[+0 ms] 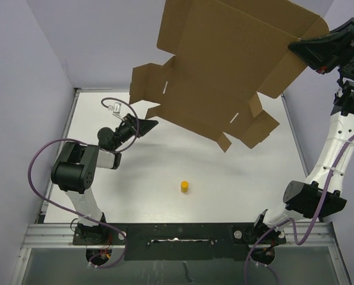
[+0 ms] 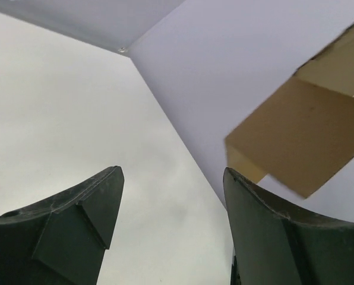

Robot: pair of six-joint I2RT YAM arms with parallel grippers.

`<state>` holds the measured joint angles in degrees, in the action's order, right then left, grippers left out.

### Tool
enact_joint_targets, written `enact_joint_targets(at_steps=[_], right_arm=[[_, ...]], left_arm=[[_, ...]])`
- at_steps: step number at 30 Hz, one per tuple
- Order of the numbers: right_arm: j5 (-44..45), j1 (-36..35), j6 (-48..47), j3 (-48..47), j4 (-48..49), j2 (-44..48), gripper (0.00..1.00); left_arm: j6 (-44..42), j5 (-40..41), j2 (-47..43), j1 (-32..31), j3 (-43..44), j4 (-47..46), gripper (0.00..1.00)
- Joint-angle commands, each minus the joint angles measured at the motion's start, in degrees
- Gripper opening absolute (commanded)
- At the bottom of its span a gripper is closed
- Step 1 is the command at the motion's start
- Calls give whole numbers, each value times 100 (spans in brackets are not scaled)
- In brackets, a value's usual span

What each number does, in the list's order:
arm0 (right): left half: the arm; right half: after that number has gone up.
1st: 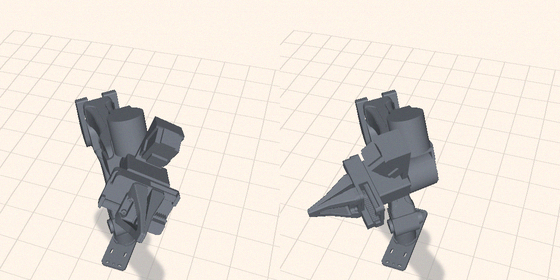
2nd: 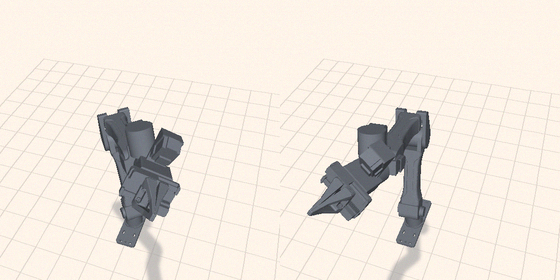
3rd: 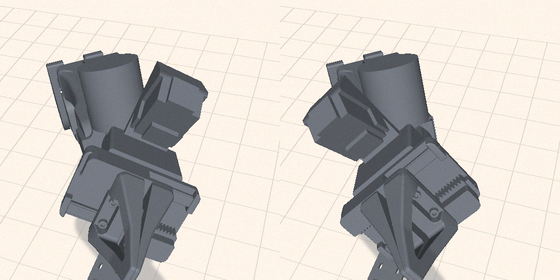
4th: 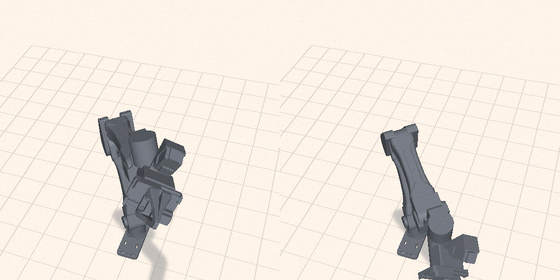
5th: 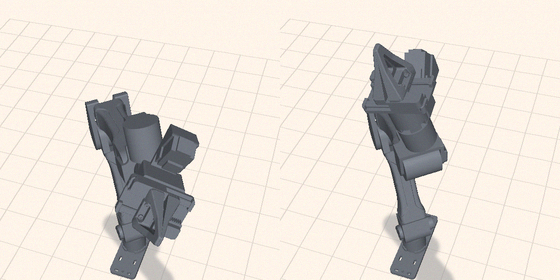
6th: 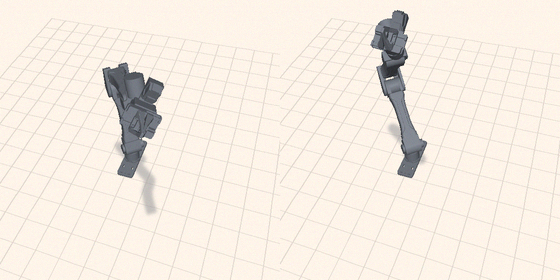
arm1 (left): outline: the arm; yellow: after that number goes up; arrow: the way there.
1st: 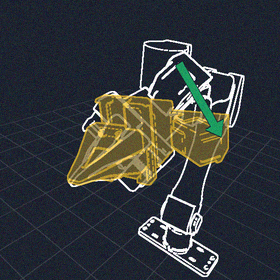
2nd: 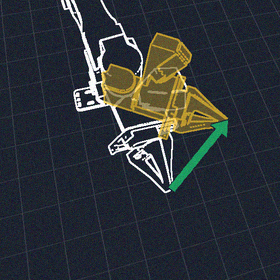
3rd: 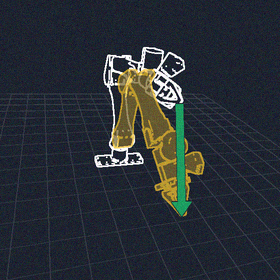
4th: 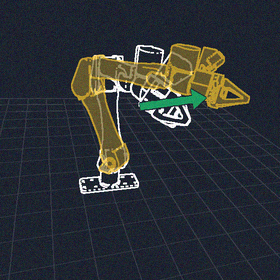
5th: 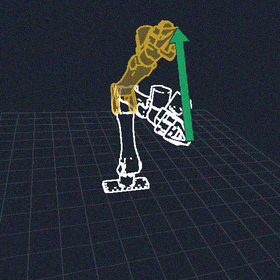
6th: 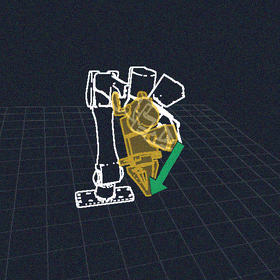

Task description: Fold the paper box

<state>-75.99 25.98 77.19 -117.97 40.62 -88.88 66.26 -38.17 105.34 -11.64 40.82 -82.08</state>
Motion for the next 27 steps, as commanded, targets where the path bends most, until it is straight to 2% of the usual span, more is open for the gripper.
enact_joint_targets(at_steps=[1, 4, 8, 27], right_arm=[[407, 108, -13, -320, -82, -10, 0], [456, 127, 73, -336, 14, -23, 0], [547, 133, 225, -300, 148, 31, 0], [731, 206, 591, -225, 321, 191, 0]], left_arm=[[-65, -156, -635, 379, -470, -458, 69], [287, -122, -900, 810, -838, -458, 75], [899, -223, -844, 1180, -829, -458, 76], [1566, -137, -483, 834, 807, -457, 76]])
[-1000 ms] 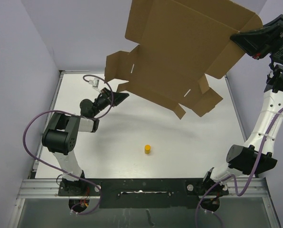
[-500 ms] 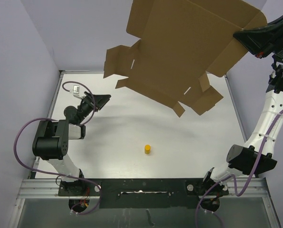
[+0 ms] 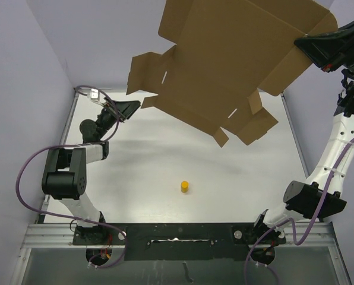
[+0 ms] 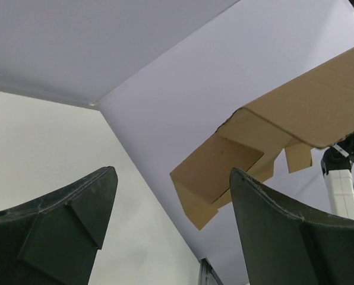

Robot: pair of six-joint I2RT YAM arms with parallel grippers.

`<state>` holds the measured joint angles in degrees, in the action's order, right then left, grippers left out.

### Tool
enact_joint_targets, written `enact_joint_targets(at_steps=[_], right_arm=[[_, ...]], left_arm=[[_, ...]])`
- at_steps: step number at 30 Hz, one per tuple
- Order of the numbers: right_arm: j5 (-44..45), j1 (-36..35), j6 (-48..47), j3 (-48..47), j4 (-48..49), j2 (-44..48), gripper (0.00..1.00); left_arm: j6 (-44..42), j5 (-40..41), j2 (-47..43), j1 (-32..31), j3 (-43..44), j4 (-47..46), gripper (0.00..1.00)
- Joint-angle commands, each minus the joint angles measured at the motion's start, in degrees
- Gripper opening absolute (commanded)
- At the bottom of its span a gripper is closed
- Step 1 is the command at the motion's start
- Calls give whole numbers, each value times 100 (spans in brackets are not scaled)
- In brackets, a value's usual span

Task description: Fold the paper box

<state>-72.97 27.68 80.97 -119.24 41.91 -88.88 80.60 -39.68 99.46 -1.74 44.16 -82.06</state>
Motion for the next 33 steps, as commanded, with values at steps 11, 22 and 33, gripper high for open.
enact_joint_targets(at_steps=[11, 22, 33], right_arm=[[457, 36, 274, -77, 229, 211, 0], [485, 34, 338, -33, 264, 243, 0], [529, 33, 409, 28, 283, 298, 0]], left_arm=[[91, -33, 256, -345, 597, -460, 63], [-77, -166, 463, -758, 868, -459, 63], [-272, 91, 813, -999, 1448, -460, 60]])
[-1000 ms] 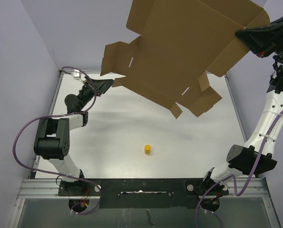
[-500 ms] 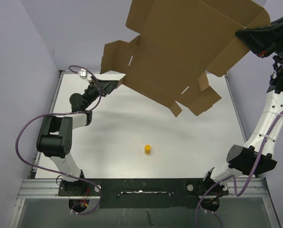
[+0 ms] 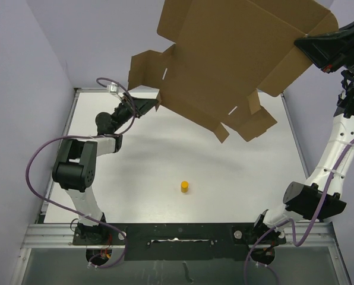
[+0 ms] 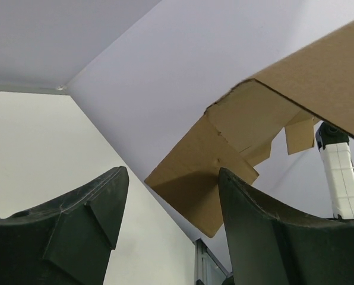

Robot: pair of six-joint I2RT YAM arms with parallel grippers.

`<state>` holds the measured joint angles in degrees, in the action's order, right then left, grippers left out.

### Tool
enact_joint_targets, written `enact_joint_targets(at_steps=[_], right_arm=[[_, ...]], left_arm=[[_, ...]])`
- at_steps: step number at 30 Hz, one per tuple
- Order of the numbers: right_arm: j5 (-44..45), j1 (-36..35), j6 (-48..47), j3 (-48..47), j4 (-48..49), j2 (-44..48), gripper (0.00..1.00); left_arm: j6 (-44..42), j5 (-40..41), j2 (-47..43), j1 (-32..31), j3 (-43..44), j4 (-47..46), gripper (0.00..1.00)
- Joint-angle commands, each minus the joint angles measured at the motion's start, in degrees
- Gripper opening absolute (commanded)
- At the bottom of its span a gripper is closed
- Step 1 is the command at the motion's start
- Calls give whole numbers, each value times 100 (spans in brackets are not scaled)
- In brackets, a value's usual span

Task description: Fold the paper box

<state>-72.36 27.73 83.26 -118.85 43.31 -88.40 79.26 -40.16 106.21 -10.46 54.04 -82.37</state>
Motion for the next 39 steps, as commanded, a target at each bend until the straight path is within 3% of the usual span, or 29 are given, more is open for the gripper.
enact_joint_targets(at_steps=[1, 7, 15, 21, 30, 36, 39], right_arm=[[468, 31, 183, -1, 143, 253, 0], [486, 27, 223, -3, 149, 251, 0], [503, 49, 244, 35, 167, 242, 0], [512, 73, 252, 95, 211, 234, 0], [521, 168, 107, 306, 265, 210, 0], [519, 124, -267, 871, 157, 311, 0], [409, 73, -730, 1129, -150, 393, 0]], left_arm=[[-151, 168, 153, -148, 523, -429, 60], [-201, 307, 243, -266, 709, -429, 59], [-201, 307, 208, -360, 784, -428, 40], [-158, 473, 182, -332, 665, -434, 2], [-247, 495, 28, -157, 229, -434, 0], [-814, 1297, -576, 103, -1590, -445, 50], [-1230, 1746, -1117, 218, -2603, -447, 63]])
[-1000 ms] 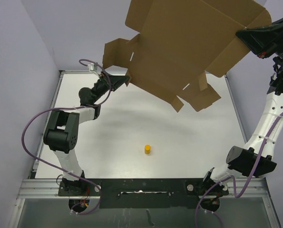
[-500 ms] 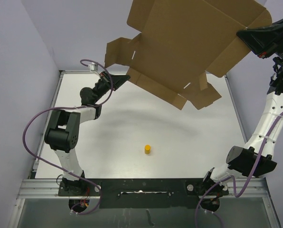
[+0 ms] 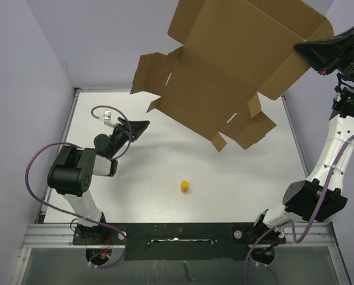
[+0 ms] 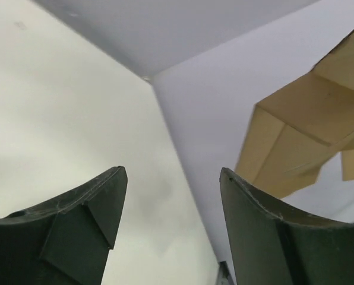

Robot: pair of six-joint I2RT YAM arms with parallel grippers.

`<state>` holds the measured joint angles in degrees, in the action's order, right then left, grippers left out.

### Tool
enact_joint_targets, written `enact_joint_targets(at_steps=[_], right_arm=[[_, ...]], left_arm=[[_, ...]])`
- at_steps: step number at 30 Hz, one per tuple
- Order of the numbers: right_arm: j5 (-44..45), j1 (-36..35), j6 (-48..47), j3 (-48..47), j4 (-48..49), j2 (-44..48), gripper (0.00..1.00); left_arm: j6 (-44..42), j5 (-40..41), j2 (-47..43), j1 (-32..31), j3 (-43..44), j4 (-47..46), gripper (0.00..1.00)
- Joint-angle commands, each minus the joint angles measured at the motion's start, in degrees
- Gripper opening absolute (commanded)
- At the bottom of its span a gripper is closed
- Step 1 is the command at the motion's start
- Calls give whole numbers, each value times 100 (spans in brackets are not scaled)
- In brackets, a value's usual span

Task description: Fold the paper box

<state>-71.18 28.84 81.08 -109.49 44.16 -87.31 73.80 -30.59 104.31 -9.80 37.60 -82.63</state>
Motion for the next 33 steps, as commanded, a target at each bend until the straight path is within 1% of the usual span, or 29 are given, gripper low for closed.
enact_joint_targets(at_steps=[1, 4, 6, 8, 10, 11, 13, 14, 15, 17, 19, 22, 24, 26, 28, 33], right_arm=[[248, -65, -725, 248, -366, 303, 0], [123, -142, -1459, 373, -933, 390, 0], [29, -203, -1975, 457, -1350, 448, 0], [-33, -269, -2560, 542, -1914, 507, 0], [-66, -370, -3471, 571, -2659, 588, 0], [-45, -435, -3931, 535, -3180, 618, 0], [130, -587, -5096, 374, -4449, 664, 0], [267, -682, -5652, 238, -5054, 676, 0], [426, -841, -6134, 116, -5813, 667, 0], [726, -1034, -6632, -13, -6408, 684, 0], [957, -1160, -6744, -7, -6644, 714, 0], [1342, -1307, -6811, -18, -6891, 739, 0], [1498, -1387, -6834, -35, -7013, 758, 0], [1606, -1435, -6858, -44, -7106, 775, 0], [1630, -1469, -6847, -46, -7139, 785, 0], [1593, -1499, -6767, 5, -7125, 823, 0]], left_arm=[[-833, 902, -1112, 180, -1176, -421, 64], [-1237, 1089, -1768, 207, -1686, -253, 66], [-1527, 1071, -2498, 180, -1805, 329, 66], [-1960, 1002, -3266, 53, -1704, 1374, 66], [-2817, 1101, -4058, -261, -1402, 3021, 67], [-3237, 1260, -4414, -502, -1194, 3737, 69], [-3237, 1260, -4860, -1018, -697, 4847, 69], [-3831, 1645, -4938, -1290, -474, 5177, 71], [-4038, 1928, -4940, -1526, -257, 5439, 74], [-4056, 2232, -4734, -2092, 227, 5817, 73], [-4194, 2611, -4355, -2777, 836, 6023, 70], [-4693, 3118, -3619, -3940, 1554, 5891, 67], [-5032, 3364, -3101, -4457, 2028, 5761, 63], [-5313, 3592, -2602, -4864, 2526, 5667, 61], [-5497, 3850, -2108, -5186, 3028, 5687, 61], [-5509, 4448, -1021, -5643, 4228, 6203, 58]])
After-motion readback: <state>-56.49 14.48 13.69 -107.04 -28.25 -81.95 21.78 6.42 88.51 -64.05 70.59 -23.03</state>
